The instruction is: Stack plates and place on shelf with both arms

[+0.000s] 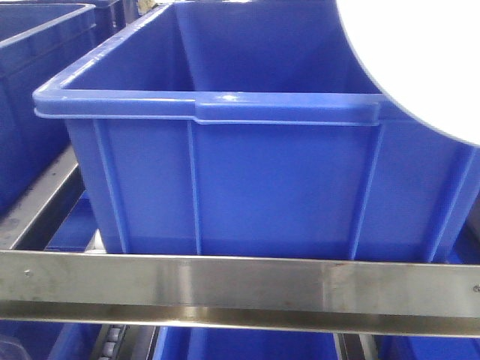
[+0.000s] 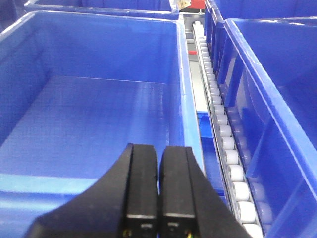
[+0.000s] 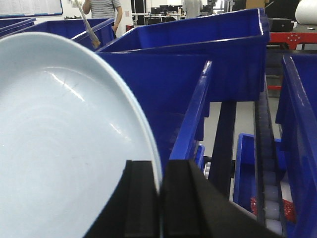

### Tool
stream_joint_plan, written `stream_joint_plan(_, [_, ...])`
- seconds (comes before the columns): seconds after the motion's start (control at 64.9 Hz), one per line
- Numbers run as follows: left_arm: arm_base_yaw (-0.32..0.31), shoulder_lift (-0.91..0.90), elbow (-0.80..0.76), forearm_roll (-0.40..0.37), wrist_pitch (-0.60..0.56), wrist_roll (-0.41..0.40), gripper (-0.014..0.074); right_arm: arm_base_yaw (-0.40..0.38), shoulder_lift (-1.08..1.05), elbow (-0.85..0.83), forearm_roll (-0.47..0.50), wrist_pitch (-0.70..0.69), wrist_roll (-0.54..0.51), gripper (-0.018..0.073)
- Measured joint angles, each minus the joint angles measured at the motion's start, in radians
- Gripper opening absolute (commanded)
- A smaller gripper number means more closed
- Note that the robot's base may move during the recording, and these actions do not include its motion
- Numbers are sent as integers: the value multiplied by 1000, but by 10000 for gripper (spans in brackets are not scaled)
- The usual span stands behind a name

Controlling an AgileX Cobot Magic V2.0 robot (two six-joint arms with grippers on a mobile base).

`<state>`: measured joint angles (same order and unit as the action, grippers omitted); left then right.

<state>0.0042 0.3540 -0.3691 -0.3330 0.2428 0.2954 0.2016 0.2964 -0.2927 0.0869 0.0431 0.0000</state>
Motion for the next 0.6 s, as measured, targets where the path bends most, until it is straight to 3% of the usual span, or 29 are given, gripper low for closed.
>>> stream_joint_plan(0.601, [0, 0, 0, 0, 0, 0, 82, 0, 0, 0, 0, -13, 0, 48])
